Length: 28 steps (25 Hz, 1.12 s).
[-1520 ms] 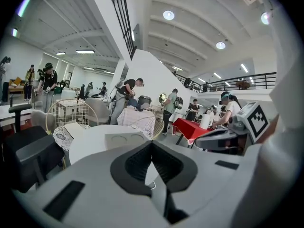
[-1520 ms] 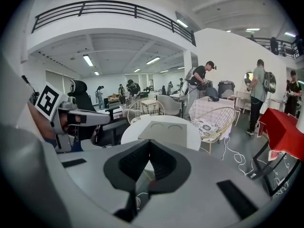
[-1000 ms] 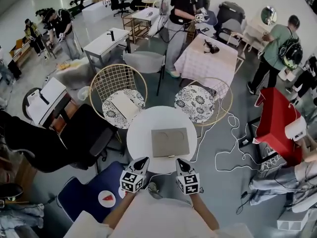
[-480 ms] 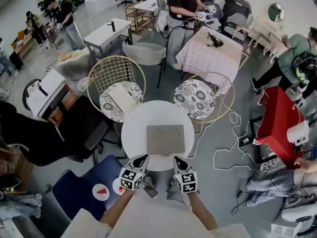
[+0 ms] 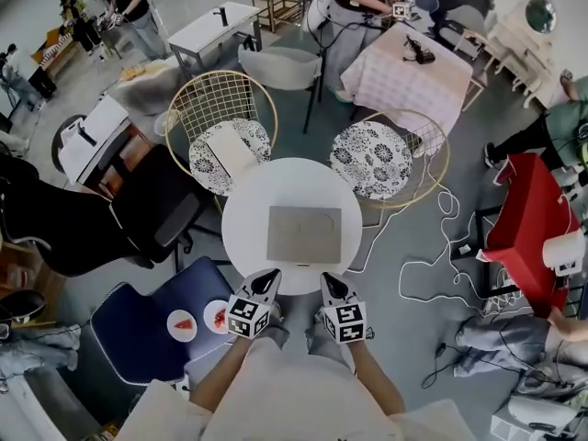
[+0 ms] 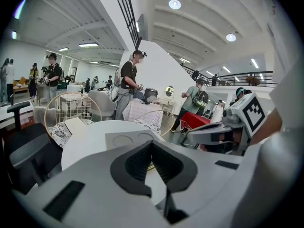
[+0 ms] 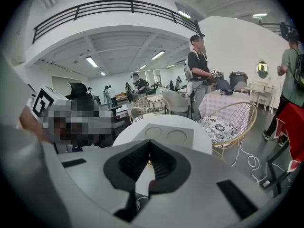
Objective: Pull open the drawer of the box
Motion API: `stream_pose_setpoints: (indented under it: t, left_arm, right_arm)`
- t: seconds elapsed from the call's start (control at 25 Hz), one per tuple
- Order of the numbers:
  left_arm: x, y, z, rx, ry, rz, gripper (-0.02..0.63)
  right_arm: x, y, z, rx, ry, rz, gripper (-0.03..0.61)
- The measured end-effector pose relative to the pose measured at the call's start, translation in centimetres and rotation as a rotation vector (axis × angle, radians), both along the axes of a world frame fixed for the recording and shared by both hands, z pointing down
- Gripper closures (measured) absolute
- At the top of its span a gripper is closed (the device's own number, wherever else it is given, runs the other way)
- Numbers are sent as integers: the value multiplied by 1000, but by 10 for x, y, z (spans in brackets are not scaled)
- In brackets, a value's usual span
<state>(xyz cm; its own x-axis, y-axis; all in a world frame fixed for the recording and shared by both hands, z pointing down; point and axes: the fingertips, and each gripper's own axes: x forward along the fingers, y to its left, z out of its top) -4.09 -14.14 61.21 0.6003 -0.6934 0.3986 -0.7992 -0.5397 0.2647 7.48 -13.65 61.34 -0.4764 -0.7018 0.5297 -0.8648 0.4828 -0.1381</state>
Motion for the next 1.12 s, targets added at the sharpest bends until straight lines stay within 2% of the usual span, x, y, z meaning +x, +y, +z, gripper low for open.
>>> stream_pose_setpoints:
  t: [0.52,0.88,1.12]
  left_arm:
    - [9,43,57,-145,14,18,602]
    - [2,69,96,-224,17,10,602]
    - [-5,58,108,-227,5,11,603]
  right_arm:
    - [-12,56,65,-174,-26,5,563]
    - [-30,108,108,-302,-32,-17,563]
    - [-38,112,116,-326,-36,-22,563]
